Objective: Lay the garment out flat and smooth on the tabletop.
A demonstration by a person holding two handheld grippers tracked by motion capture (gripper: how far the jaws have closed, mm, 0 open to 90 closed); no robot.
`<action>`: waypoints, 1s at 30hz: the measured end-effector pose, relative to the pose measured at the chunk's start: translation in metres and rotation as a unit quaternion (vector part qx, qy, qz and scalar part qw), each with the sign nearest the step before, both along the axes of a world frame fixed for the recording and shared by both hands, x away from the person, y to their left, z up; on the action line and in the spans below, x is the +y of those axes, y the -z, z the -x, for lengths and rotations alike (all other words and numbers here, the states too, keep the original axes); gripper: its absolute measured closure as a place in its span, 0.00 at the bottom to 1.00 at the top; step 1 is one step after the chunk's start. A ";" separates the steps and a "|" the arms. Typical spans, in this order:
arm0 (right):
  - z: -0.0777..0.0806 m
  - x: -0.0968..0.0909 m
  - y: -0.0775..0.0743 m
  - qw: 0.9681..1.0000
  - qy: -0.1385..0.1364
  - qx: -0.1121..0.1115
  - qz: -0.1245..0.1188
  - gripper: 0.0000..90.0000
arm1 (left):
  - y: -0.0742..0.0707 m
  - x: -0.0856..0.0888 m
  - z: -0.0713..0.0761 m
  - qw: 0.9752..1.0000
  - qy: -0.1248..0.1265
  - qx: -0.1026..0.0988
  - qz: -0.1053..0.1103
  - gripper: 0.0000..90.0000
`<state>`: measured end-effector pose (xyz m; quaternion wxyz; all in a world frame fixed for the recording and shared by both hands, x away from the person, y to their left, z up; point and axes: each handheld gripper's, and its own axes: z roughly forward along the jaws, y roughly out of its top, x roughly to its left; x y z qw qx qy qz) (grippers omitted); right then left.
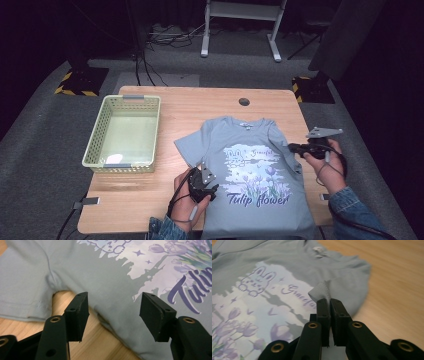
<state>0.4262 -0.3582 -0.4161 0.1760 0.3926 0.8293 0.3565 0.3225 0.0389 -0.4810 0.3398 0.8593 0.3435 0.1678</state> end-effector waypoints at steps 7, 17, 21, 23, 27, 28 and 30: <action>0.019 -0.079 -0.026 0.974 0.206 -0.095 -0.001 0.47 | -0.004 -0.014 -0.009 1.000 0.016 -0.006 0.007 0.44; 0.052 -0.055 -0.006 0.989 0.123 -0.075 -0.016 0.41 | -0.007 -0.031 -0.016 0.999 0.037 -0.006 0.015 0.38; 0.062 -0.040 0.001 0.995 0.080 -0.056 -0.009 0.40 | -0.006 -0.031 -0.018 0.999 0.038 -0.002 0.016 0.36; 0.066 -0.034 0.004 0.997 0.063 -0.046 -0.004 0.40 | -0.005 -0.031 -0.017 0.999 0.037 0.001 0.017 0.35; 0.074 -0.022 0.014 1.000 0.021 -0.021 0.004 0.39 | -0.005 -0.030 -0.013 0.999 0.041 0.002 0.015 0.34; 0.075 -0.019 0.017 1.000 0.010 -0.013 0.008 0.38 | -0.004 -0.030 -0.012 0.999 0.042 0.003 0.017 0.34; 0.079 -0.013 0.025 1.000 -0.007 -0.003 0.016 0.38 | -0.004 -0.030 -0.009 0.999 0.043 0.005 0.016 0.34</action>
